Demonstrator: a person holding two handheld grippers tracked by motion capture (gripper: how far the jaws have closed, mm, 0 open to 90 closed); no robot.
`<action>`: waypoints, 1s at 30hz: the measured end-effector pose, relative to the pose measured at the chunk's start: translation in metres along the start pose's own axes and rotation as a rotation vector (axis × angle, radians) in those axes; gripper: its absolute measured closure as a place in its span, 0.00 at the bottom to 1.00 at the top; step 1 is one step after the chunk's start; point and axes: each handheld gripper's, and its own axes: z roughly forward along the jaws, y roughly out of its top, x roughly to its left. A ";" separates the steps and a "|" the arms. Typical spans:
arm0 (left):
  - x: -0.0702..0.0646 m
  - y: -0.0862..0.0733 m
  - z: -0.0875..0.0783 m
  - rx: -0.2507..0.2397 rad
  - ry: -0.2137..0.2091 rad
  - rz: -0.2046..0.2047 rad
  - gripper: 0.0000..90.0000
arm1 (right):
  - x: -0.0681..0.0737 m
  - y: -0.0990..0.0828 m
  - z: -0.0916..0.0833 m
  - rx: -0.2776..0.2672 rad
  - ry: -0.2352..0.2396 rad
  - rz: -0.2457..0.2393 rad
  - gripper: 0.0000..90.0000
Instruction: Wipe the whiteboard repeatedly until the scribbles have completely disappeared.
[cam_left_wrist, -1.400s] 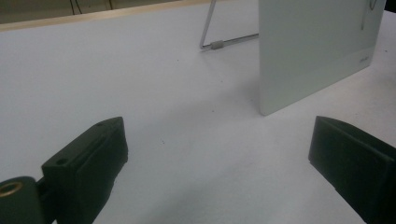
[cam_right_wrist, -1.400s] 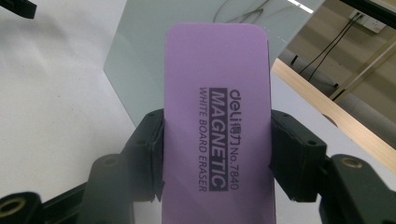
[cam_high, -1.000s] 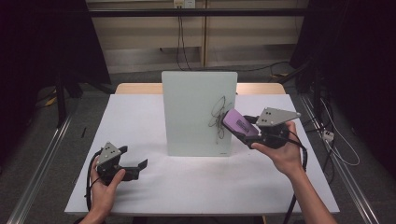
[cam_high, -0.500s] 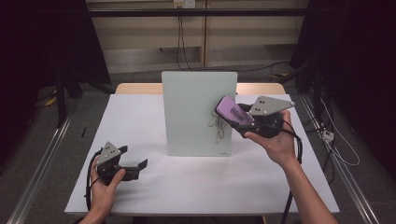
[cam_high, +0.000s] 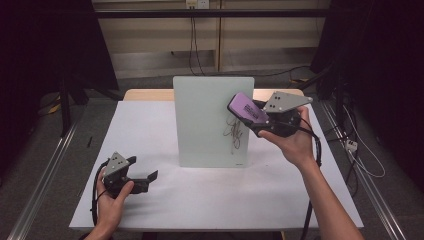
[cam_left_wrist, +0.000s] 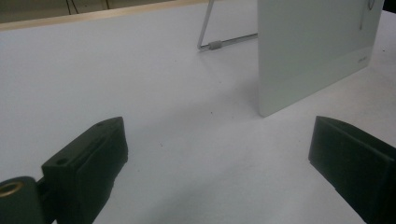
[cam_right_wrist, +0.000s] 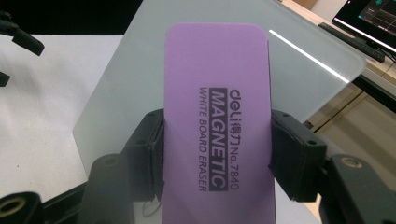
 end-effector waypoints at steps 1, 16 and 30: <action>0.000 0.000 0.000 0.002 -0.001 0.000 0.05 | 0.000 0.001 0.000 -0.001 -0.001 -0.001 0.46; 0.001 0.000 0.000 0.002 -0.003 0.000 0.05 | -0.008 0.006 0.014 0.024 -0.016 -0.025 0.46; 0.001 0.000 0.000 -0.001 -0.003 -0.001 0.05 | -0.007 0.003 0.023 0.063 -0.068 -0.074 0.47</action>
